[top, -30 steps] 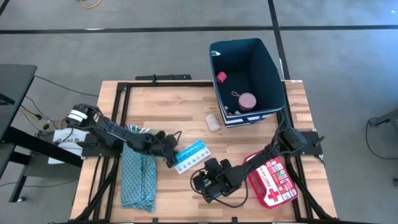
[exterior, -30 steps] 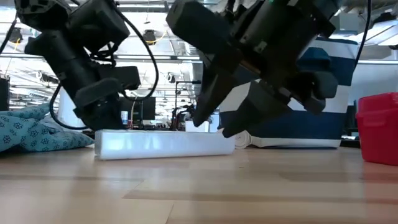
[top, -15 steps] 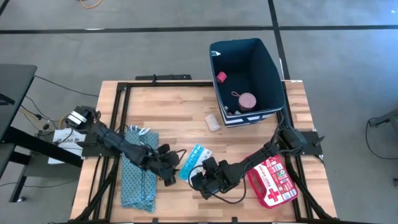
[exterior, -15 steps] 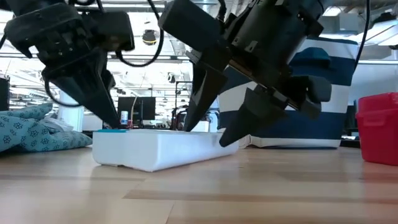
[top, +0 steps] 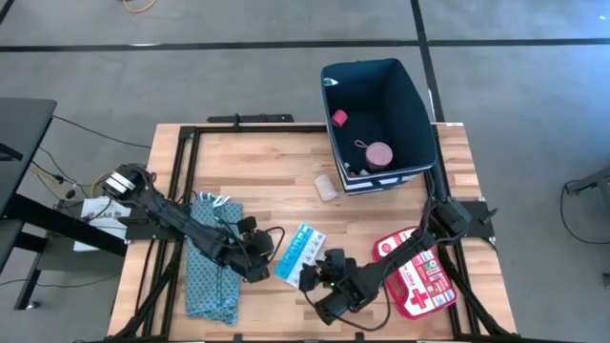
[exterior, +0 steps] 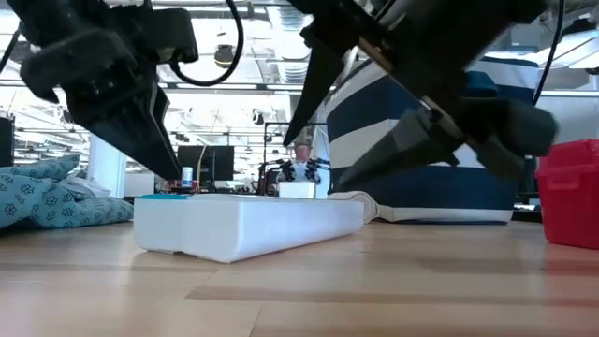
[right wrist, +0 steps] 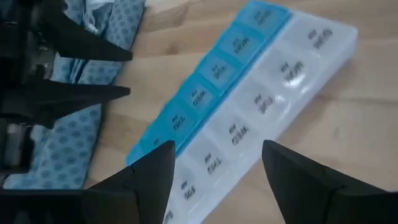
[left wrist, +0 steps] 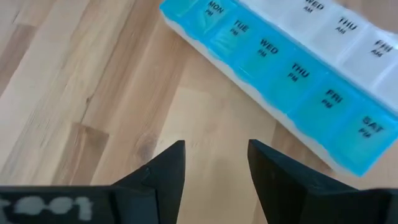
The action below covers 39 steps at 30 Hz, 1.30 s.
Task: Pick & place medical supplies in basket/bin
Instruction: Put the white and blue medicine organizer into the blue bin
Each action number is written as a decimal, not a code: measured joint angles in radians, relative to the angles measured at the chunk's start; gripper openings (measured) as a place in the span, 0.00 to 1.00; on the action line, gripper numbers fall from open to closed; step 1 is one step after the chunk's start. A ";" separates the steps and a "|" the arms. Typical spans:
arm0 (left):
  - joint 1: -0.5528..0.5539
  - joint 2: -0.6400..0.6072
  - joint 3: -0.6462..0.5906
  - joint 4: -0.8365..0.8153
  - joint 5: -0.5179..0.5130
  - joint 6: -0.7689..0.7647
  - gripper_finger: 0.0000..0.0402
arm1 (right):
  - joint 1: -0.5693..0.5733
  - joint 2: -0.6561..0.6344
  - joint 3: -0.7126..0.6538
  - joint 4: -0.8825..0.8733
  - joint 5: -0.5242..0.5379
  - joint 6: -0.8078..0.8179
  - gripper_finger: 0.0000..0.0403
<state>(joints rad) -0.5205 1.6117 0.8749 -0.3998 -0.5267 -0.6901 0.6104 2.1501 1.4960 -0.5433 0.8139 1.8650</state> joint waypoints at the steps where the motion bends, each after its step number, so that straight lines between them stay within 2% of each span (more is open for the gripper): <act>1: 0.000 0.010 0.000 0.010 -0.005 0.000 0.41 | 0.004 0.009 0.000 0.008 0.002 0.022 0.58; 6: 0.001 0.084 0.000 0.076 0.000 0.005 0.41 | 0.018 0.073 -0.001 0.030 -0.004 0.131 0.58; 11: 0.010 0.166 0.000 0.167 0.090 0.037 0.41 | 0.016 0.109 0.003 0.030 0.020 0.262 0.58; 15: 0.002 0.188 0.002 0.255 0.128 0.084 0.41 | 0.016 0.106 0.002 0.027 0.041 0.272 0.58; 18: -0.010 0.190 0.021 0.261 0.169 0.105 0.41 | 0.016 0.099 -0.002 0.028 0.061 0.274 0.58; 24: -0.028 0.190 0.064 0.213 0.183 0.152 0.41 | 0.018 0.097 -0.002 0.030 0.054 0.259 0.58; 26: -0.035 0.190 0.087 0.130 0.137 0.166 0.41 | 0.018 0.097 -0.001 0.028 0.050 0.258 0.58; 30: -0.057 0.189 0.130 -0.046 -0.117 0.164 0.41 | 0.016 0.097 -0.001 0.028 0.049 0.236 0.58; 32: -0.075 0.189 0.141 -0.060 -0.204 0.152 0.41 | 0.015 0.097 -0.002 0.028 0.048 0.241 0.58; 39: -0.133 0.188 0.144 0.135 -0.238 0.282 0.41 | 0.009 0.097 -0.001 0.032 0.061 0.241 0.58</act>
<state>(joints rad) -0.6536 1.8000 1.0191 -0.2648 -0.7650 -0.4078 0.6193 2.2467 1.4948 -0.5111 0.8752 2.1059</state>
